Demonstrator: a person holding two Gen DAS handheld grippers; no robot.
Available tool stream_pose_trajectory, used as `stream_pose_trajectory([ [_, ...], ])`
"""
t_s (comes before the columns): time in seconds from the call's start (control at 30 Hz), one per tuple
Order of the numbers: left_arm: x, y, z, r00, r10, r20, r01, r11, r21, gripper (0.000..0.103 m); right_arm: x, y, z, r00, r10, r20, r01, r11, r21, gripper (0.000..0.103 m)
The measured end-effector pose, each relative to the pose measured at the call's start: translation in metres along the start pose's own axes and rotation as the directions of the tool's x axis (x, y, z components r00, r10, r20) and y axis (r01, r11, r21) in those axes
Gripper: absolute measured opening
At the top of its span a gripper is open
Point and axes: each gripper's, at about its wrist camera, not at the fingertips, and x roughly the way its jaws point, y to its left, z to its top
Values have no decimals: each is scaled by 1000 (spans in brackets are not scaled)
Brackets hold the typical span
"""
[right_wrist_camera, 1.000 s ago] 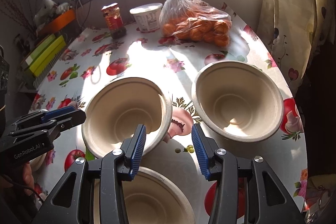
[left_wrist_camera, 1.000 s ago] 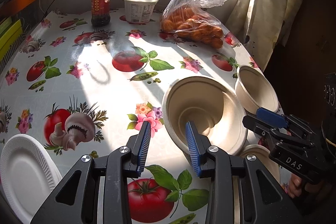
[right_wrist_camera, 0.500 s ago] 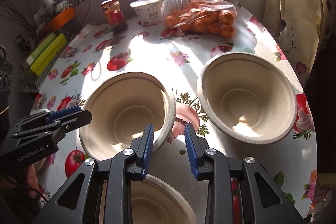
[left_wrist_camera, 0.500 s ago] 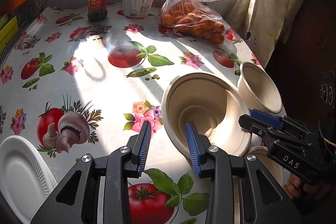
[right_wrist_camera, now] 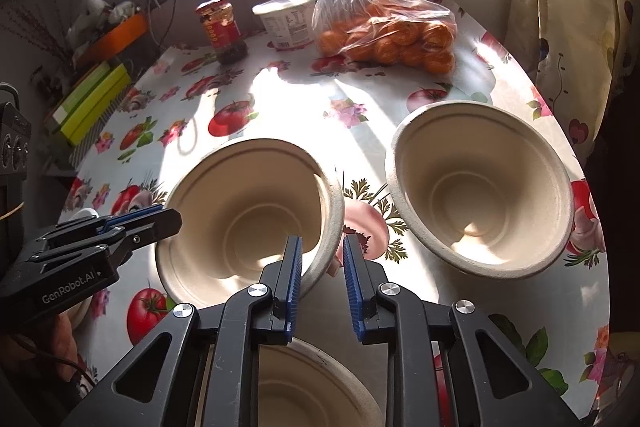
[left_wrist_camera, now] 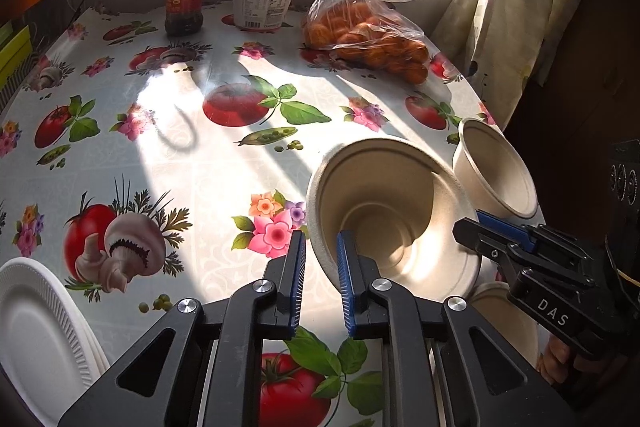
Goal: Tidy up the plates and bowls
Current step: 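Close the left gripper on a beige bowl rim while the right gripper closes on a bowl rim, then lift the gripped bowl with the left tool toward another bowl while the right tool carries its bowl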
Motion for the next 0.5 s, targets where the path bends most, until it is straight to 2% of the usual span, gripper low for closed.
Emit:
stream_pose_trajectory([
  [0.5,-1,0,0,1000,-3,5,3,1000,-4,14,1,3,0,1000,-7,5,7,1000,-4,18],
])
